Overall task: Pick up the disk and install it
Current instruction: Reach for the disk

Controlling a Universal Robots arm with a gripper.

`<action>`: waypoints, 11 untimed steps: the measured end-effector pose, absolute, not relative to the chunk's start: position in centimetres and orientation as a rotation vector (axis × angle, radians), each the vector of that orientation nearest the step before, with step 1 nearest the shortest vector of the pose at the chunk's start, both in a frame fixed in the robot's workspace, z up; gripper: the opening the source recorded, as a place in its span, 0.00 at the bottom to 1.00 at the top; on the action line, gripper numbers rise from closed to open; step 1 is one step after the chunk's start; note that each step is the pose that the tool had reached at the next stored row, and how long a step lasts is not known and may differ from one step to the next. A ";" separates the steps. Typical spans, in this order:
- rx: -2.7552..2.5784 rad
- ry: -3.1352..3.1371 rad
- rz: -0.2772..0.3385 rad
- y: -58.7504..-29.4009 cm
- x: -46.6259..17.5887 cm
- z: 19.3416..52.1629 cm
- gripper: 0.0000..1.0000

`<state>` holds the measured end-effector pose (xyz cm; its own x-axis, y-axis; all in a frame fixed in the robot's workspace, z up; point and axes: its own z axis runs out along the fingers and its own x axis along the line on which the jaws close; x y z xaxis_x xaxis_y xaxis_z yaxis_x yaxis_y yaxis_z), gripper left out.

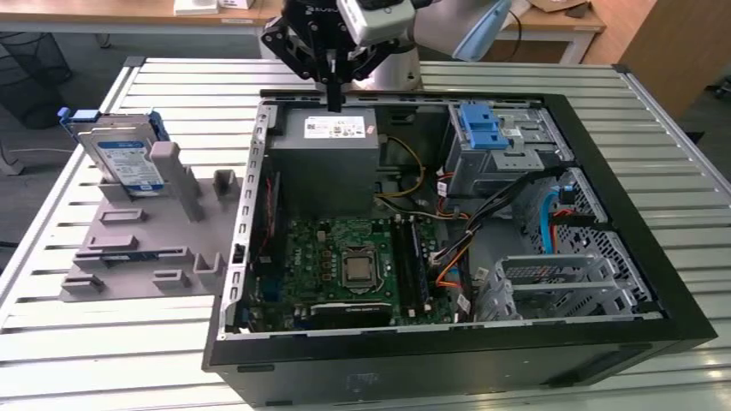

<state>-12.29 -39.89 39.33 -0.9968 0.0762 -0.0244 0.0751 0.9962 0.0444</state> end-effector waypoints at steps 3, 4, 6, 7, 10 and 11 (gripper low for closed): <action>0.118 3.112 0.068 -39.9 -12.4 39.3 0.11; 0.118 3.113 0.068 -39.9 -12.4 39.3 0.11; 0.118 3.112 0.068 -39.9 -12.4 39.3 0.11; 0.118 3.112 0.068 -39.9 -12.5 39.3 0.11; 0.118 3.112 0.068 -39.9 -12.5 39.3 0.11; 0.118 3.113 0.068 -39.9 -12.6 39.3 0.11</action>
